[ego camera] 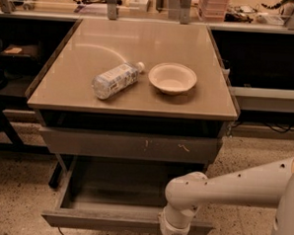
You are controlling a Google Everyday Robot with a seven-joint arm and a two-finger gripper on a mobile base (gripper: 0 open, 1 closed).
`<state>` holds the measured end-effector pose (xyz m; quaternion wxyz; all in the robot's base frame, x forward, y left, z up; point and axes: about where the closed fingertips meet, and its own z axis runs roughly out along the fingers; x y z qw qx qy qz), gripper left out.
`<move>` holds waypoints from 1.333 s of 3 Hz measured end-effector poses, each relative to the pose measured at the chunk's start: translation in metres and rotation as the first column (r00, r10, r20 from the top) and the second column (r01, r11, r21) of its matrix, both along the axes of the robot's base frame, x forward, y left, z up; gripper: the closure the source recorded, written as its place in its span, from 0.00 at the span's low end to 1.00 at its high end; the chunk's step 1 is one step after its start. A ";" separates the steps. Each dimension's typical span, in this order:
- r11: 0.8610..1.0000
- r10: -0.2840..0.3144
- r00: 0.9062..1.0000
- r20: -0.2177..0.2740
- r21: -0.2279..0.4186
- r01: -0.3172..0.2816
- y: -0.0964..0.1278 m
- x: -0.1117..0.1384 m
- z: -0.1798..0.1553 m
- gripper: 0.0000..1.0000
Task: Open middle drawer
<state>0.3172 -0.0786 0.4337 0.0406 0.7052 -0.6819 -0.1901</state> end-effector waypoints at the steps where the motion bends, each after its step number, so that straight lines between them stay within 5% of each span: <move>1: 1.000 0.012 1.000 0.022 0.025 -0.012 0.009 0.007 0.004 0.00; 2: 0.999 0.025 1.000 0.019 0.045 -0.026 0.014 0.009 0.007 0.00; 4: 0.999 0.033 0.995 -0.091 0.020 -0.032 -0.013 -0.032 0.044 0.00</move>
Offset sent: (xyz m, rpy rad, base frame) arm 0.0131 0.0204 0.0115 0.0695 -0.0170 0.0417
